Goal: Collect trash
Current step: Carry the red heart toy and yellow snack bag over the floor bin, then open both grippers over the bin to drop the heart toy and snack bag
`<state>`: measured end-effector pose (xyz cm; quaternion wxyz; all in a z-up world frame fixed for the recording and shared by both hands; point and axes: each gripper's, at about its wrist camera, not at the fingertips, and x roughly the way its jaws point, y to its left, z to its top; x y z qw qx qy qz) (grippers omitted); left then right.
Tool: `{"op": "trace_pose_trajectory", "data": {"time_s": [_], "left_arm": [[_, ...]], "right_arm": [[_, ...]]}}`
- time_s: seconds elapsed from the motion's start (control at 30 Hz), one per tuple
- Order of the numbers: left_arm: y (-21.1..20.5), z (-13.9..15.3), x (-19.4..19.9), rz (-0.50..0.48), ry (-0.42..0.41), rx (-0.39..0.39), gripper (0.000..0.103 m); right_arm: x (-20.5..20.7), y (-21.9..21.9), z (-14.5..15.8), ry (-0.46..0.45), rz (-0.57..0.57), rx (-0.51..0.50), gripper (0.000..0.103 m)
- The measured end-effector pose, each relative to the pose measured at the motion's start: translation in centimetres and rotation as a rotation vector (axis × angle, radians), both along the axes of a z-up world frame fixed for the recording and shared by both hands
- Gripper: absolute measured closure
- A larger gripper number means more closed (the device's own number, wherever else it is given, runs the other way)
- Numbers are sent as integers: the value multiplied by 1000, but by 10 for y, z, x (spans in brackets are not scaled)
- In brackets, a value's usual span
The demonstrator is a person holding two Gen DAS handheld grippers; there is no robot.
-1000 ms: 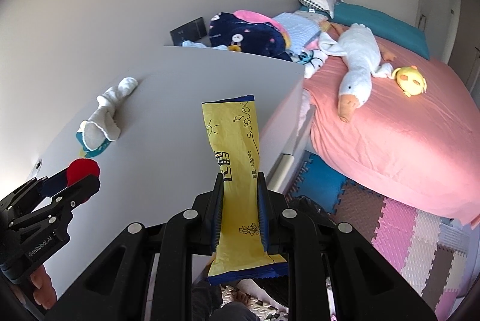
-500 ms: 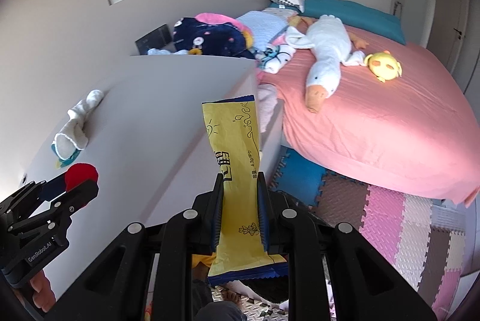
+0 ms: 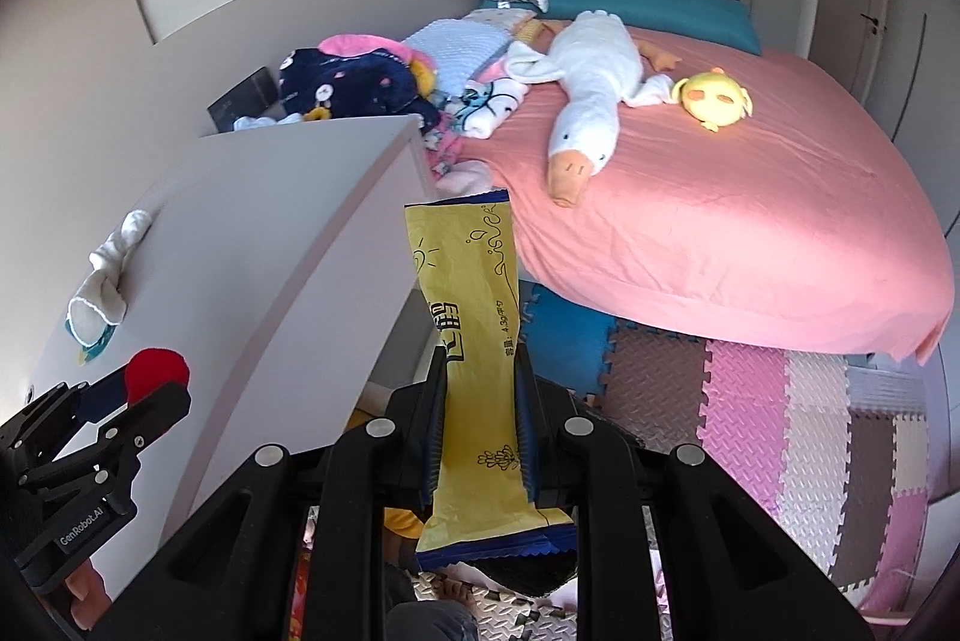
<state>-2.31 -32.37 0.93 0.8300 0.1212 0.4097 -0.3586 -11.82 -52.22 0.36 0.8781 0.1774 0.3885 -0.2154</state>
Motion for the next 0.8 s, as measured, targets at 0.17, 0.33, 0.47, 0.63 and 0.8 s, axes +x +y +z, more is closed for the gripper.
{"op": "trace_pose_trajectory", "data": {"time_s": [0.17, 0.33, 0.47, 0.63, 0.8], "left_arm": [[-15, -1, -7, -31, 9, 4, 56], [-34, -9, -15, -73, 27, 27, 48], [-38, -13, -19, -57, -3, 65, 6], [-36, -14, -19, -62, -5, 79, 6], [-30, -12, -16, -49, -16, 76, 6]], "right_arm": [[-8, -12, 0, 1, -35, 2, 82], [-12, -24, -3, 16, -72, 2, 71], [-16, -29, 1, 28, -143, -77, 28], [-18, -36, -2, 19, -147, -54, 28], [-13, -32, -4, 20, -132, -52, 28]]}}
